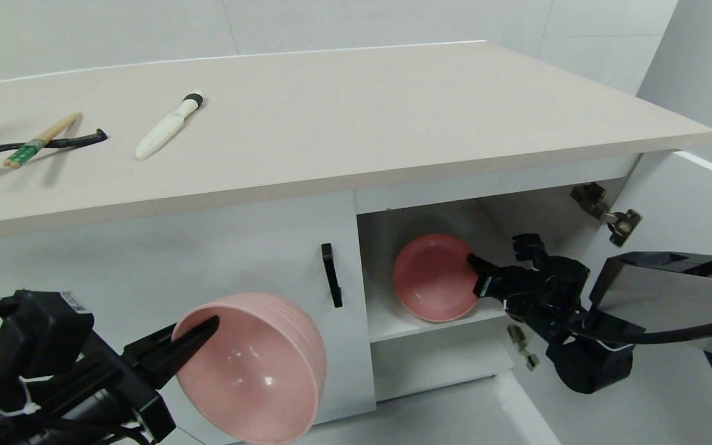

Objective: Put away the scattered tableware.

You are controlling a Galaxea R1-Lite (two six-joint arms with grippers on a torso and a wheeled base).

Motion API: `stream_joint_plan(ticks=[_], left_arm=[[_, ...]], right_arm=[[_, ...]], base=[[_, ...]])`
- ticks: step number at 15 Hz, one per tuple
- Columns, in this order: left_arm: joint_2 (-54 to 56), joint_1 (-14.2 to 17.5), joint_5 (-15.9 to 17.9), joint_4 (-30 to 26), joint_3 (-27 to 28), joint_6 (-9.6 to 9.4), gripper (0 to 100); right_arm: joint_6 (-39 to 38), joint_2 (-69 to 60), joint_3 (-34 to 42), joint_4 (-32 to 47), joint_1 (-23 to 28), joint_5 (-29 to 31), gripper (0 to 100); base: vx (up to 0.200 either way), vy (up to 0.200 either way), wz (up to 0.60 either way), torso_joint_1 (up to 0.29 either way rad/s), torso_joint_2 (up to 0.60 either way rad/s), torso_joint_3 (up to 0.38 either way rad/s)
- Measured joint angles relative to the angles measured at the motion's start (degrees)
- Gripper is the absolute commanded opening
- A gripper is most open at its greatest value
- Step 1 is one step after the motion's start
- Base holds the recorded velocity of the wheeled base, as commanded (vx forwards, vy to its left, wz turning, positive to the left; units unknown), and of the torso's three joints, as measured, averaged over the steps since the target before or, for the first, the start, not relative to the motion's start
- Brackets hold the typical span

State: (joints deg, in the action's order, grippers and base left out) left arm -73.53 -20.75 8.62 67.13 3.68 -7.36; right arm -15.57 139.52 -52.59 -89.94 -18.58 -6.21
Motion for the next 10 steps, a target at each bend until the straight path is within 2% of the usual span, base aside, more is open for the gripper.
stream_joint_plan(ticks=[5,10], left_arm=[[0.0,-0.1,0.0,0.0,-0.1,-0.78,0],[0.0,-0.1,0.0,0.0,-0.1,-0.89,0]], right_arm=[[-0.8,4.1,-8.5,0.0,-0.4,2.2,0],[-0.8,6.6,-9.9,0.0,-0.4,3.3,0]], base=[[0.000,0.000,0.00,0.000,0.00,0.000],[0.000,0.000,0.00,0.000,0.00,0.000]])
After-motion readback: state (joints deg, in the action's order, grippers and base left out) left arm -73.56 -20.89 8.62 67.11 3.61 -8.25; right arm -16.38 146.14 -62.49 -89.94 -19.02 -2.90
